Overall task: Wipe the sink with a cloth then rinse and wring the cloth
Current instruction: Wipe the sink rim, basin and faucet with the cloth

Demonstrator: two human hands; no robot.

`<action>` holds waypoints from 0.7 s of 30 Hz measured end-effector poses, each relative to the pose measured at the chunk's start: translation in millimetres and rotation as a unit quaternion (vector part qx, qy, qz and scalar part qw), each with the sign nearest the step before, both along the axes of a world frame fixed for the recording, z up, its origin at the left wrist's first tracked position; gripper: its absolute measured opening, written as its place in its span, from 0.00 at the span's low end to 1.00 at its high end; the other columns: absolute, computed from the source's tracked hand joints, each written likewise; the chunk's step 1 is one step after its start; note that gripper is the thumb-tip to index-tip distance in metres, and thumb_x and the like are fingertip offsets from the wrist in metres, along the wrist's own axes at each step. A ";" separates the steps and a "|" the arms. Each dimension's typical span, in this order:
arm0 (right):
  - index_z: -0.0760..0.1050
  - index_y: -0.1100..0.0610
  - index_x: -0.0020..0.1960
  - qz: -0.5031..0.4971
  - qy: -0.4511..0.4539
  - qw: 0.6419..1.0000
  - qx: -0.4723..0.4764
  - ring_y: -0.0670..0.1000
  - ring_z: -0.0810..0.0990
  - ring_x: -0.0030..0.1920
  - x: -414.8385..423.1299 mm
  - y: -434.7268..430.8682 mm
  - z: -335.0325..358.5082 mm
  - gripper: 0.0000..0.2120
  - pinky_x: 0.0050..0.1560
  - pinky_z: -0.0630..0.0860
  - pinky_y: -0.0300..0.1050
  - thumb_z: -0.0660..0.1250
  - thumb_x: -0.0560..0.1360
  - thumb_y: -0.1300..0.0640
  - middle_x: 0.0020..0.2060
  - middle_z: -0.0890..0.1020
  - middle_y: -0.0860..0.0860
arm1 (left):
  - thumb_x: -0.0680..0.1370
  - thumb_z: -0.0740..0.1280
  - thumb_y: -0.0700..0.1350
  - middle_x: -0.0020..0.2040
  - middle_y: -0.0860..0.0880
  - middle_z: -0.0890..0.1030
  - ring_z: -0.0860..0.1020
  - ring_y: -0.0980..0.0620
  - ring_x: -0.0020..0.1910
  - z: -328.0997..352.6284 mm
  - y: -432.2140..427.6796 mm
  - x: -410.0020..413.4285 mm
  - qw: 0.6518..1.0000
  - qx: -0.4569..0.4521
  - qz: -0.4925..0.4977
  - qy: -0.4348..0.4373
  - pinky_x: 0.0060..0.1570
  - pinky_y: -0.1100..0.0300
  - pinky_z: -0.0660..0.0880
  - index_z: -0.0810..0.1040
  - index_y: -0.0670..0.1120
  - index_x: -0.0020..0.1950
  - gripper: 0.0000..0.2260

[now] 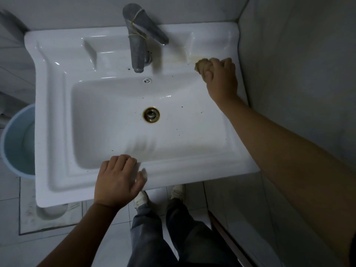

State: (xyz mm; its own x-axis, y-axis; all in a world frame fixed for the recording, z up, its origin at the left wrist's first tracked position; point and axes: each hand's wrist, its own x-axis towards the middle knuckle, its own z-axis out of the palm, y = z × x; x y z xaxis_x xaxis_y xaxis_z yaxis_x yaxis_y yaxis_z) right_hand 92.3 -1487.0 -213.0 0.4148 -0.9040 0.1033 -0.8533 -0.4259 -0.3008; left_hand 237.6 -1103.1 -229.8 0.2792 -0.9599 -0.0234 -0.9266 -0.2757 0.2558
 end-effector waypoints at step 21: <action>0.77 0.56 0.63 0.099 -0.101 0.990 0.006 0.59 0.75 0.59 48.3 27.9 -8.9 0.18 0.59 0.75 0.53 0.66 0.73 0.57 0.57 0.77 0.57 | 0.77 0.62 0.55 0.47 0.45 0.80 0.76 0.43 0.44 10.0 -3.9 -1.3 1.000 0.005 0.003 -0.004 0.44 0.52 0.70 0.80 0.44 0.48 0.16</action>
State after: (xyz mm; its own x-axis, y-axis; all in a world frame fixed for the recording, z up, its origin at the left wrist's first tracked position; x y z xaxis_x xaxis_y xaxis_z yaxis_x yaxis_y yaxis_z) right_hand 140.6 -1459.2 -221.9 0.5560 -0.8087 0.1922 -0.6749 -0.5741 -0.4636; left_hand 236.3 -1107.0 -219.7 0.2843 -0.9582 -0.0311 -0.9271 -0.2830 0.2457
